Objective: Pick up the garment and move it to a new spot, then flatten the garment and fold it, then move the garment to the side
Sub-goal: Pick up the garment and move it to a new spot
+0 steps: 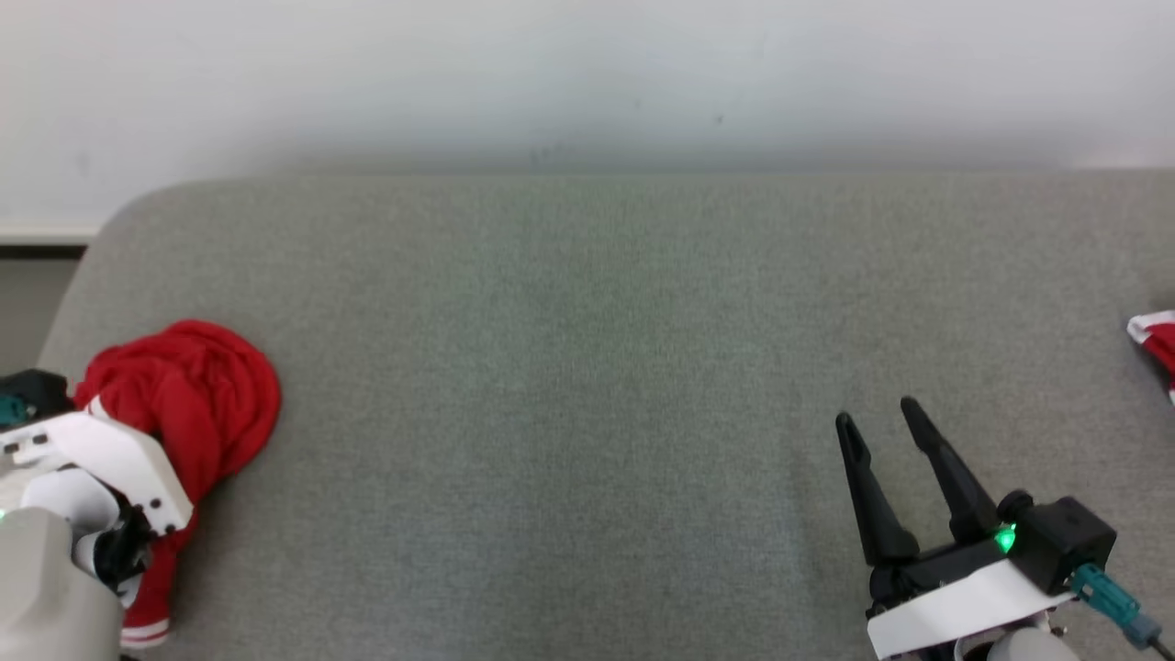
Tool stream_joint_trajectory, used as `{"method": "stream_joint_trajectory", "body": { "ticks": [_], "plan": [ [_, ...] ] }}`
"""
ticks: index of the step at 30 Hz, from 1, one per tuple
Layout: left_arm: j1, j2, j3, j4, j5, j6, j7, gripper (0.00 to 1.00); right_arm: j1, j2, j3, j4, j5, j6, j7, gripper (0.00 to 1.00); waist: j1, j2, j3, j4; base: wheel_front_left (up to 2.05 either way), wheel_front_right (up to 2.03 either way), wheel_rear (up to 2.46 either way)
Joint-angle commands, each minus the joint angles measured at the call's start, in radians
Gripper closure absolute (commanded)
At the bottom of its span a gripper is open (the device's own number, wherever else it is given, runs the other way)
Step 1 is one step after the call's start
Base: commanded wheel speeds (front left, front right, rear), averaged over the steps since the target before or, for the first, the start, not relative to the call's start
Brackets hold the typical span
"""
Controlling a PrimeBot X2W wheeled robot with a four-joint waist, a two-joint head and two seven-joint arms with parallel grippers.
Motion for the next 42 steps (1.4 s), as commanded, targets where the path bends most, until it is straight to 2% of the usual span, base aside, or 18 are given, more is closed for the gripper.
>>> {"method": "stream_joint_trajectory", "body": {
  "ticks": [1,6,12,18,26,29,33,38,42],
  "plan": [
    [-0.001,0.012,-0.013,-0.016,0.013,-0.003,-0.016,1.0,0.018,0.003,-0.001,0.005,0.009,-0.002,-0.003,0.0,-0.0001,0.0,-0.051,-0.001,0.0,0.0,0.0],
    [-0.009,0.005,-0.132,-0.132,-0.012,-0.003,-0.036,1.0,0.058,0.014,-0.004,0.013,0.013,-0.002,-0.002,0.0,-0.0001,0.0,-0.12,-0.009,0.0,0.0,0.0],
    [0.025,0.015,-0.264,-0.338,-0.084,-0.002,-0.016,1.0,0.095,0.011,-0.021,0.01,0.008,-0.002,-0.002,0.0,-0.0001,0.0,-0.18,-0.049,0.0,0.0,0.0],
    [0.066,-0.001,-0.336,-0.587,-0.192,-0.002,0.004,1.0,0.102,-0.001,-0.033,-0.004,0.001,-0.002,-0.002,0.0,-0.0001,0.0,-0.193,-0.117,0.0,0.0,0.0],
    [0.136,-0.057,-0.395,-0.82,-0.238,0.003,0.01,1.0,0.104,-0.02,-0.048,-0.005,0.0,-0.002,-0.001,0.0,-0.0001,0.0,-0.185,-0.224,0.0,0.0,0.0],
    [0.166,-0.084,-0.423,-0.846,-0.217,0.016,-0.007,1.0,0.096,-0.025,-0.043,-0.006,0.002,-0.002,-0.001,0.0,-0.0001,0.0,-0.175,-0.266,0.0,0.0,0.0],
    [0.201,-0.13,-0.452,-0.809,-0.208,0.028,-0.058,1.0,0.082,-0.029,-0.032,-0.005,0.006,-0.002,-0.001,0.0,-0.0001,0.0,-0.158,-0.316,0.0,0.0,0.0],
    [0.233,-0.188,-0.487,-0.674,-0.181,0.037,-0.16,1.0,0.069,-0.034,-0.011,0.002,0.013,-0.002,-0.001,0.0,-0.0001,0.0,-0.132,-0.368,0.0,0.0,0.0],
    [0.233,-0.234,-0.527,-0.534,-0.174,0.021,-0.235,1.0,0.058,-0.033,0.002,0.008,0.019,-0.002,-0.001,0.0,-0.0001,0.0,-0.117,-0.393,0.0,0.0,0.0]
  ]
}}
